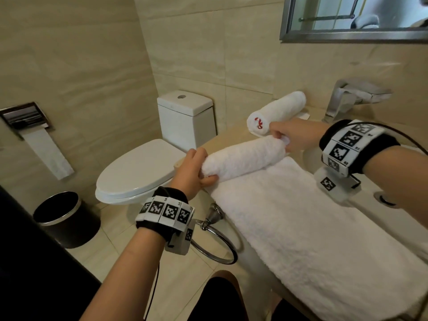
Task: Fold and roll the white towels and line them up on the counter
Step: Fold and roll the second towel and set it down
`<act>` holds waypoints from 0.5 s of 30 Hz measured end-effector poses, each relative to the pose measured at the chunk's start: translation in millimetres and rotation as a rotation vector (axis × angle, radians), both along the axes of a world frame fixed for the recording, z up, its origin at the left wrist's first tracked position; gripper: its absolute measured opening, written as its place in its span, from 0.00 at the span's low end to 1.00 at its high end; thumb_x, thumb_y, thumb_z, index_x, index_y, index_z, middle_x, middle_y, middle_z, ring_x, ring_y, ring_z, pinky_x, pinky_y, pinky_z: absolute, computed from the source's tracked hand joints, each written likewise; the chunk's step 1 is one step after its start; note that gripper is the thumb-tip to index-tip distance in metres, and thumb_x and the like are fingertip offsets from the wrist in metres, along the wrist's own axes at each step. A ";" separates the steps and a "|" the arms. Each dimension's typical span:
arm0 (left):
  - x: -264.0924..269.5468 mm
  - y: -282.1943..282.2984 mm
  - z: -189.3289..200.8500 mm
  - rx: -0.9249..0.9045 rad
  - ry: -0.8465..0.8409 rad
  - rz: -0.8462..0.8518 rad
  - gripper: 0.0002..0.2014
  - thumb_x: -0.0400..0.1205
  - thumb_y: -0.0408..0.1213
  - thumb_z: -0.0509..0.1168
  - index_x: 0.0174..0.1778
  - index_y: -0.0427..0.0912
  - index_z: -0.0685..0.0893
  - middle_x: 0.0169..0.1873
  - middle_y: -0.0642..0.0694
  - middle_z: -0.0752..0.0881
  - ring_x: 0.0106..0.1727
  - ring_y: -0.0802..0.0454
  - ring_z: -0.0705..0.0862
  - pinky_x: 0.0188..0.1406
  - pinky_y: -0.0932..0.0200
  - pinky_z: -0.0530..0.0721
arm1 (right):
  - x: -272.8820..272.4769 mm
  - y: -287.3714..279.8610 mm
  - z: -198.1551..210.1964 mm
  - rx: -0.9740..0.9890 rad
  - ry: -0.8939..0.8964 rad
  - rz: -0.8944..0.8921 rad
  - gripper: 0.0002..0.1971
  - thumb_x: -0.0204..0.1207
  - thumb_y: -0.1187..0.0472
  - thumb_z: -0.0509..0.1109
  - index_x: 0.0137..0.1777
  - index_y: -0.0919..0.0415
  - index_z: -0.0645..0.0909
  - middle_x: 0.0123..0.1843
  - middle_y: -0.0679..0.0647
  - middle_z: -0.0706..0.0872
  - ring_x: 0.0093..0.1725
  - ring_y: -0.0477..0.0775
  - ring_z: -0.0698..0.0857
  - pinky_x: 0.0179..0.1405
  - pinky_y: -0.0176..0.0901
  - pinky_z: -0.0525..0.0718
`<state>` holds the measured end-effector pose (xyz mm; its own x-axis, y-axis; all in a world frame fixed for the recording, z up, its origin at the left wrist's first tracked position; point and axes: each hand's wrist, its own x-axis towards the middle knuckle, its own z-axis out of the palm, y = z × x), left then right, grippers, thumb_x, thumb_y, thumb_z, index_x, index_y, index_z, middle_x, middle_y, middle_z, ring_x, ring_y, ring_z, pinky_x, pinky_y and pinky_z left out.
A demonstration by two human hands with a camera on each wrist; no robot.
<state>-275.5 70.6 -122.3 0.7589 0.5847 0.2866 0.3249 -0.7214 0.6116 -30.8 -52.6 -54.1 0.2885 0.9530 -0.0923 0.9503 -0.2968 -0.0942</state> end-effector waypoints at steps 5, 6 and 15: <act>-6.4 -10.8 -5.3 0.005 -0.026 0.022 0.14 0.73 0.29 0.68 0.49 0.43 0.71 0.46 0.47 0.69 0.42 0.51 0.70 0.36 0.70 0.69 | -1.9 -16.8 2.3 -0.043 0.123 -0.114 0.10 0.74 0.73 0.59 0.49 0.58 0.67 0.38 0.49 0.73 0.39 0.52 0.70 0.31 0.36 0.65; -6.9 -12.7 -5.7 -0.002 -0.023 0.040 0.15 0.74 0.32 0.69 0.49 0.44 0.71 0.46 0.47 0.71 0.43 0.51 0.71 0.38 0.64 0.68 | -1.2 -19.8 3.7 -0.009 0.195 -0.195 0.11 0.75 0.73 0.59 0.52 0.57 0.68 0.41 0.51 0.76 0.40 0.52 0.72 0.33 0.37 0.68; 2.6 -11.8 5.9 -0.164 0.009 0.149 0.15 0.78 0.38 0.67 0.54 0.42 0.67 0.44 0.46 0.78 0.43 0.48 0.78 0.29 0.64 0.74 | -21.9 -32.0 -10.4 -0.178 0.416 -0.517 0.12 0.79 0.53 0.67 0.43 0.63 0.76 0.41 0.56 0.81 0.42 0.55 0.82 0.36 0.42 0.82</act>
